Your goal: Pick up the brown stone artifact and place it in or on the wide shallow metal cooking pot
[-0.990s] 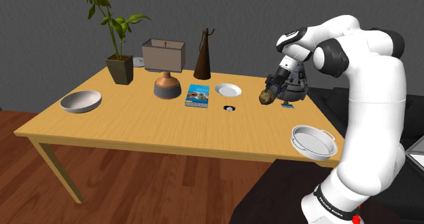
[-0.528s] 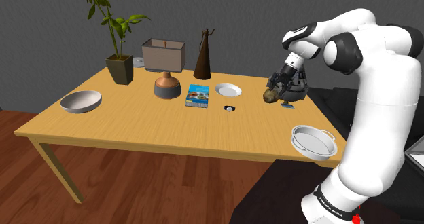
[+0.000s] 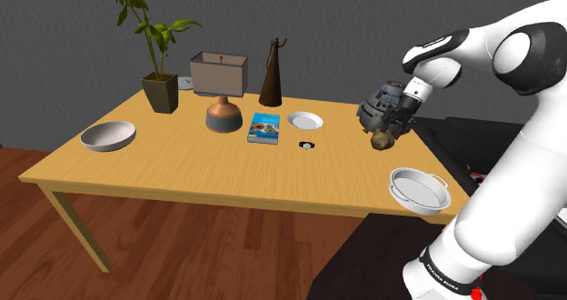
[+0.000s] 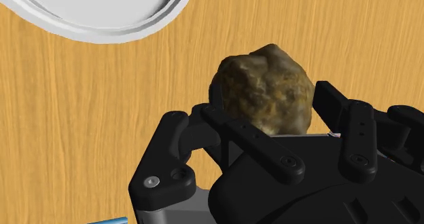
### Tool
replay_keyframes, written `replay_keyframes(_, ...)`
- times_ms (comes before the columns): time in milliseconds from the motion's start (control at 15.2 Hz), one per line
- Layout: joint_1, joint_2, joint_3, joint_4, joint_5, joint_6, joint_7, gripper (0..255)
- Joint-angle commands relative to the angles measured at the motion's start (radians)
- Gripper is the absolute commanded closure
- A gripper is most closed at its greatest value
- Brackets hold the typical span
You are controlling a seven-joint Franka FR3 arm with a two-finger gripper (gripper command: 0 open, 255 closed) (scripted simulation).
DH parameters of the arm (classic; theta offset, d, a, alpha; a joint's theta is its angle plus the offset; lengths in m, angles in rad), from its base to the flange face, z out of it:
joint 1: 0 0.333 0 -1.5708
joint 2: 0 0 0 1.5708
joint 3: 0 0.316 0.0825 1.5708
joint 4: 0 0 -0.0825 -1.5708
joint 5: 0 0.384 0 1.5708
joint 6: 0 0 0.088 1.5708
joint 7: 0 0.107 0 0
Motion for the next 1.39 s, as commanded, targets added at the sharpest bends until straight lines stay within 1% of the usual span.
replay_keyframes(0,-0.004,-0.077,-0.011,-0.064,-0.058,0.014,0.011,255)
replay_keyframes(198,-0.031,-0.203,-0.019,-0.158,-0.154,0.026,0.034,255)
replay_keyframes(396,-0.081,-0.323,-0.015,-0.241,-0.247,0.021,0.055,255)
replay_keyframes(660,-0.178,-0.466,0.002,-0.333,-0.357,-0.012,0.064,255)
replay_keyframes(924,-0.278,-0.596,0.006,-0.403,-0.458,-0.066,0.055,255)
replay_keyframes(990,-0.254,-0.567,0.005,-0.390,-0.433,-0.051,0.057,255)
replay_keyframes(1056,-0.254,-0.567,0.005,-0.390,-0.433,-0.051,0.057,0)
replay_keyframes(1320,-0.098,-0.480,-0.042,-0.376,-0.486,0.100,-0.255,0)
